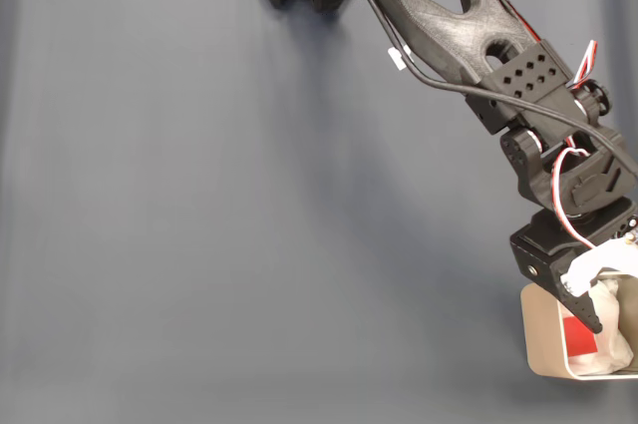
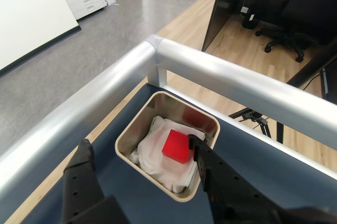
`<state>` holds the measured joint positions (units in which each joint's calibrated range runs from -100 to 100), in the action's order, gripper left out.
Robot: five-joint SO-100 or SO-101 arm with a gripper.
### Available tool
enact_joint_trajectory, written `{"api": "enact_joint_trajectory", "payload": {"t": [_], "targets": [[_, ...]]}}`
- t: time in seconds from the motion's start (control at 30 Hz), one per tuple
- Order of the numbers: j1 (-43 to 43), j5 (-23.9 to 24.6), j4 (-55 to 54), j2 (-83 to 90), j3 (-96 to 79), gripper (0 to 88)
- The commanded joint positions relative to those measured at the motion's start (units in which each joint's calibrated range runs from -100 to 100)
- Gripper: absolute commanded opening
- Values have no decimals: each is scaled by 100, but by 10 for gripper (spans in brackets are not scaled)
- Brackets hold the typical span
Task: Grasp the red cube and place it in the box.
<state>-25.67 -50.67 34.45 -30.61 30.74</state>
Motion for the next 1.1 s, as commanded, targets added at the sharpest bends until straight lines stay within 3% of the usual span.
{"api": "enact_joint_trajectory", "payload": {"t": [0.0, 0.33, 0.57, 0.83, 1.07], "targets": [[-4, -44, -141, 150, 338, 411], [10, -54, -158, 176, 329, 370], [294, 0, -174, 574, 147, 3], [1182, 10, -158, 2073, -1049, 0], [2119, 10, -314, 4543, -3804, 0]]}}
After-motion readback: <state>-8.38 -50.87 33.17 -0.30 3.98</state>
